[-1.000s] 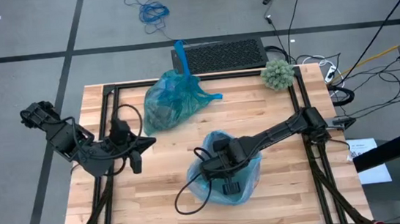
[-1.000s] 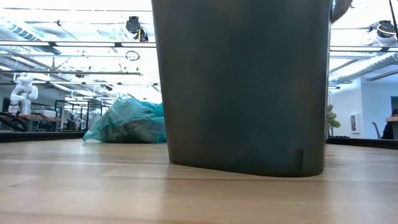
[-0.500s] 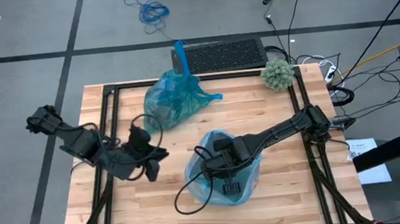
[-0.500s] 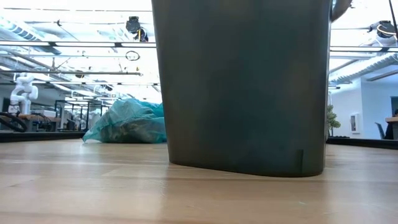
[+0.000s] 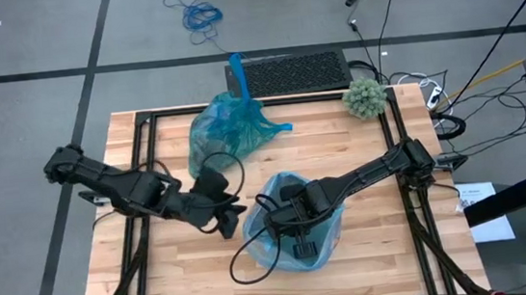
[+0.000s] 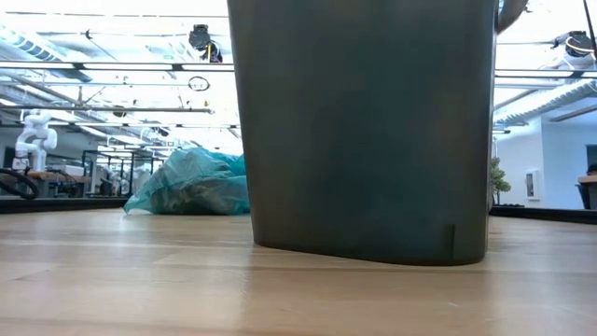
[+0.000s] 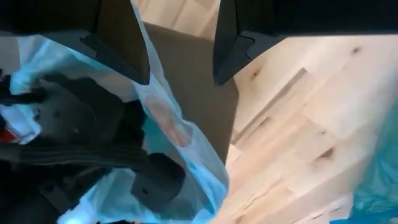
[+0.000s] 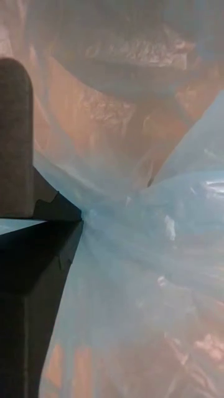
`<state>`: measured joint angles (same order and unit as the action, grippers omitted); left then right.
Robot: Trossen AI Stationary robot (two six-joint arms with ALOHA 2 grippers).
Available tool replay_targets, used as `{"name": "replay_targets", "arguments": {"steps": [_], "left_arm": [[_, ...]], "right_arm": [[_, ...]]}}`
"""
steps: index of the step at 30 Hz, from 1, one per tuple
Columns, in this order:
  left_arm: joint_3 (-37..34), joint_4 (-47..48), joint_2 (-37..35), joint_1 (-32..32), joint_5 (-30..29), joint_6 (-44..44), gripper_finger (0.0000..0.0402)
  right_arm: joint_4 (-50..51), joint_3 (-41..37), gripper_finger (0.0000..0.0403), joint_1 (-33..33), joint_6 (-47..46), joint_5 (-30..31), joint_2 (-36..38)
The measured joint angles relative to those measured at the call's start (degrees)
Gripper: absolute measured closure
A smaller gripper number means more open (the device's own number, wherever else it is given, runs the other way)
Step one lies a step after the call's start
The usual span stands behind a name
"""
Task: Place trash/remove bag and relplace
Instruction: Insert the new trash bag into the trash bin
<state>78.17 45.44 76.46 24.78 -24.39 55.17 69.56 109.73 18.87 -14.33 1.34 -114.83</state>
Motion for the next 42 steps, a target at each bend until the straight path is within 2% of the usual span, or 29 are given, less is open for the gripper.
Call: {"name": "replay_targets", "arguments": {"steps": [8,15,18,23,24,35,42], "left_arm": [[-0.06,-4.40,3.16,-1.28,5.32,-2.76,0.0231],[-0.06,-5.03,4.99,-1.28,6.13,-3.62,0.0238],[-0.06,-4.39,6.07,-1.56,6.33,-3.49,0.0270],[-0.04,-4.47,6.43,-1.50,6.31,-3.41,0.0377],[-0.04,-4.40,6.10,-1.51,6.31,-3.10,0.0389],[-0.04,-2.77,3.62,-1.52,5.31,-3.01,0.0399],[-0.06,2.44,6.96,-1.24,5.43,-0.30,0.0400]], "right_arm": [[0.02,0.02,0.0403,0.00,0.03,-0.17,0.00],[0.02,0.02,0.0403,0.00,0.07,-0.17,0.00],[0.02,0.02,0.0403,0.00,0.12,-0.18,0.00],[0.00,0.02,0.0403,-0.01,0.10,-0.16,0.09],[-0.01,0.02,0.0403,-0.04,0.04,-0.15,0.19],[0.02,0.04,0.0403,0.00,0.26,-0.20,0.44],[0.00,0.04,0.0403,0.00,0.46,-0.20,0.44]]}}
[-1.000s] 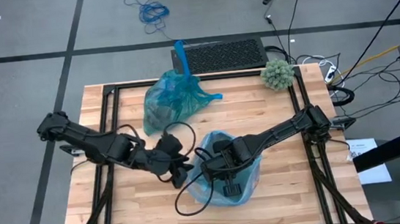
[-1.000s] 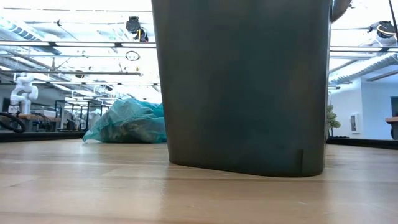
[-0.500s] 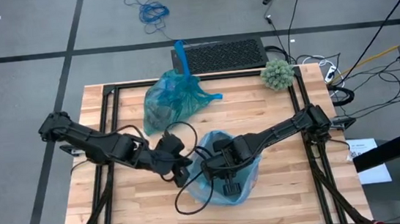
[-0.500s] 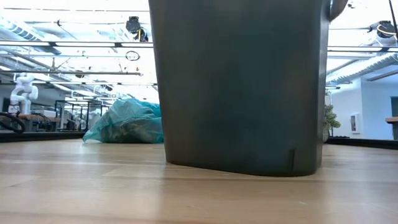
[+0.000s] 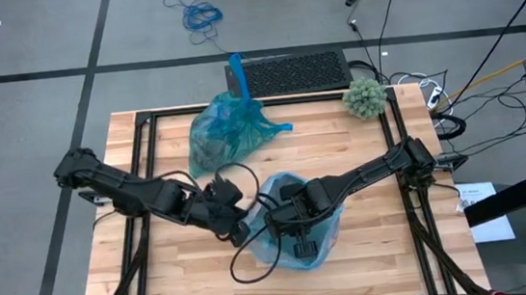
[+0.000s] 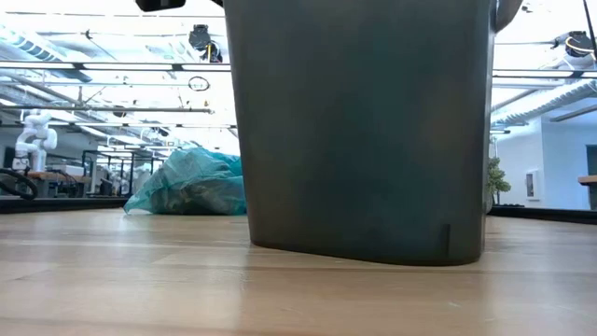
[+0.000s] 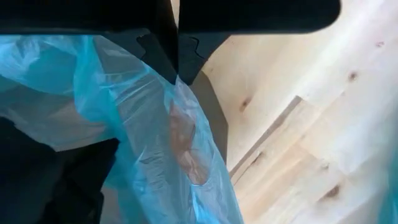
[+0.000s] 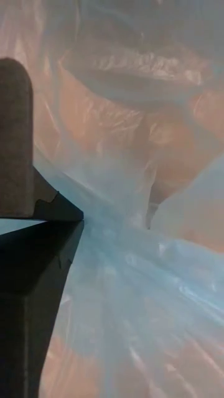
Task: Place trash/remove bag and relplace
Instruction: Insert the new trash bag into the trash bin
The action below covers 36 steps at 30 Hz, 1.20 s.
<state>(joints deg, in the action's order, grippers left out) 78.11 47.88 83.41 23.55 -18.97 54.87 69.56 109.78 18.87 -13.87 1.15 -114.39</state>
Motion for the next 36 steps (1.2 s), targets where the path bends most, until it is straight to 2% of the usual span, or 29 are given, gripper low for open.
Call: {"name": "replay_targets", "arguments": {"steps": [4,11,18,24,36], "left_arm": [[0.00,-0.45,1.46,0.99,-0.57,0.44,0.0401],[0.00,-0.22,3.72,2.85,-4.85,2.04,0.0401],[0.00,-0.16,4.20,4.08,-7.66,3.32,0.0401],[0.00,-0.09,4.20,4.29,-8.08,3.28,0.0401],[0.00,0.17,4.20,4.35,-10.03,3.30,0.0401]], "right_arm": [[0.00,0.00,0.0403,0.00,0.00,0.00,0.00],[-1.54,-0.06,0.0403,-0.13,0.67,0.43,0.00],[-5.75,-4.53,0.0403,-0.59,1.87,0.50,0.02],[-8.24,-7.97,0.0403,-0.57,3.15,0.20,0.02],[-8.11,-7.94,0.0403,-0.33,2.54,-1.14,0.63]]}}
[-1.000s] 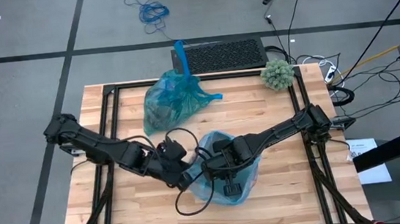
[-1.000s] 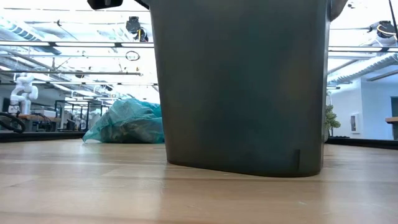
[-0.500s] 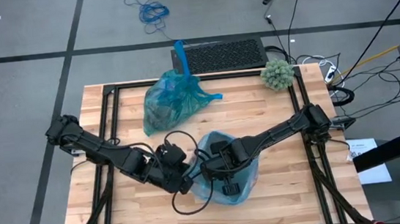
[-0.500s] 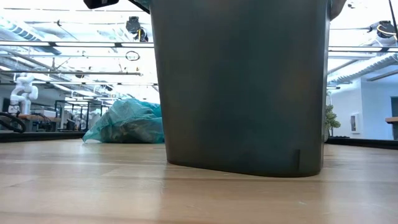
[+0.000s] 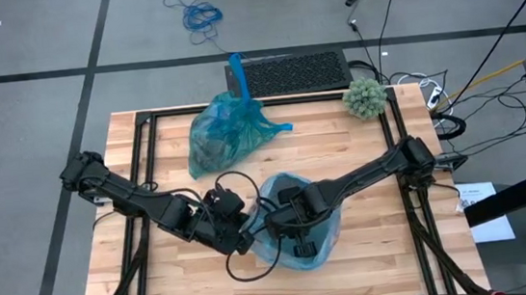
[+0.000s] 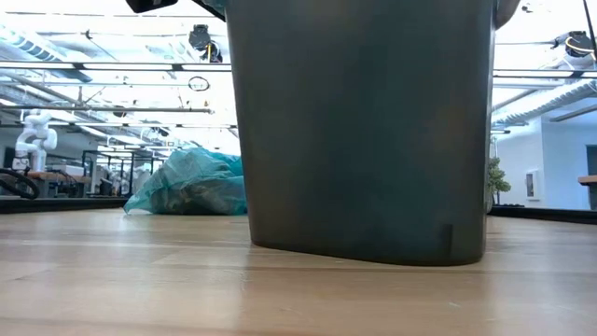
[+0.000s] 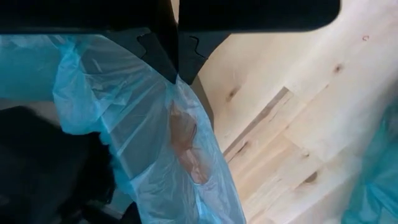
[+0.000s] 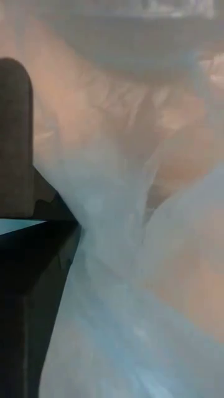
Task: Place trash/remove bag and relplace
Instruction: Insert the new trash bag into the trash bin
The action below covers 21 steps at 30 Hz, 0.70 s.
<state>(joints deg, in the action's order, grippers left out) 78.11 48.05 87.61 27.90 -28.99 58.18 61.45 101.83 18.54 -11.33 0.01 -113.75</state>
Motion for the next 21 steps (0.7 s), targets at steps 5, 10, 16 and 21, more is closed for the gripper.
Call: {"name": "replay_targets", "arguments": {"steps": [5,10,16,21], "left_arm": [[0.00,0.00,0.00,0.04,-0.04,0.00,0.0401],[0.00,-0.02,0.00,0.04,-0.04,0.00,0.0401],[0.00,0.02,0.00,0.04,-0.02,0.00,0.0402],[0.00,0.01,0.02,0.04,3.12,-0.04,0.0401]], "right_arm": [[0.30,2.09,0.0403,0.37,-2.17,-0.11,2.47],[0.17,4.22,0.0401,0.22,-4.75,-0.15,4.73],[1.47,7.11,0.0371,0.24,-6.27,-0.10,6.35],[3.01,10.40,0.0331,0.25,-7.30,-0.07,7.72]]}}
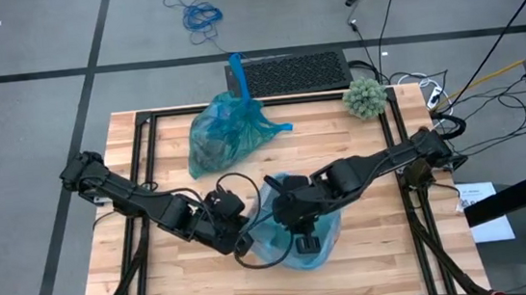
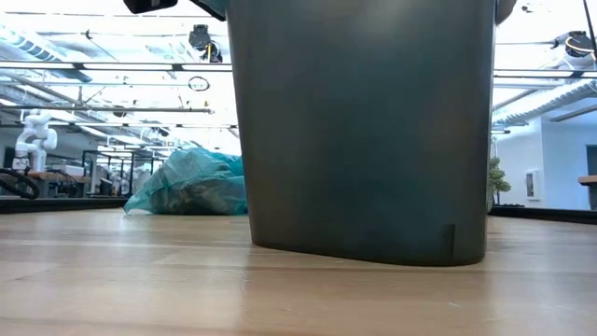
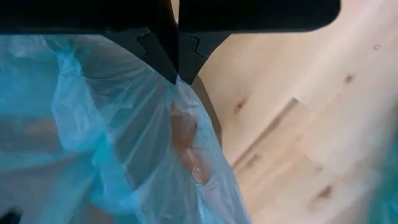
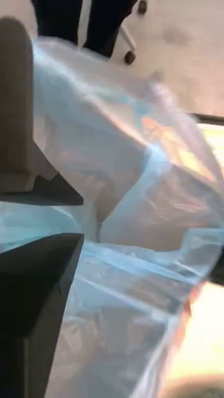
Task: Place trash/remove bag and relplace
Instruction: Insert the new trash bag into the trash bin
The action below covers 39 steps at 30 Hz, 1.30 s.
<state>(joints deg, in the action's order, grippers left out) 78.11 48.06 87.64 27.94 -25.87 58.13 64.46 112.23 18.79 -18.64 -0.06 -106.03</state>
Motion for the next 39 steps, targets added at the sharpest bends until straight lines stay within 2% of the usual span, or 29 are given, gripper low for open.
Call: {"name": "replay_targets", "arguments": {"steps": [5,13,17,32,36,39], "left_arm": [[0.00,-0.01,0.00,-0.46,4.21,-0.22,0.0373],[0.00,0.02,0.00,-0.48,6.43,-0.49,0.0253],[0.15,0.14,-0.26,-0.67,8.27,-2.22,0.0215],[4.83,2.77,-3.20,-1.86,5.67,-9.45,0.0208],[4.83,3.33,-4.86,-1.79,7.67,-9.16,0.0211],[4.83,0.95,-7.02,-0.52,9.47,-10.15,0.0229]], "right_arm": [[1.17,3.90,0.0302,-0.01,-0.43,0.03,0.04],[1.66,6.96,0.0282,-0.03,-0.40,0.47,0.06],[2.52,7.76,0.0282,0.06,-0.43,0.44,0.06],[6.96,10.00,0.0282,0.91,-2.30,-0.24,1.06],[7.09,10.00,0.0282,1.21,-3.06,-0.28,1.89],[7.07,10.00,0.0282,1.33,-3.55,-0.30,2.74]]}}
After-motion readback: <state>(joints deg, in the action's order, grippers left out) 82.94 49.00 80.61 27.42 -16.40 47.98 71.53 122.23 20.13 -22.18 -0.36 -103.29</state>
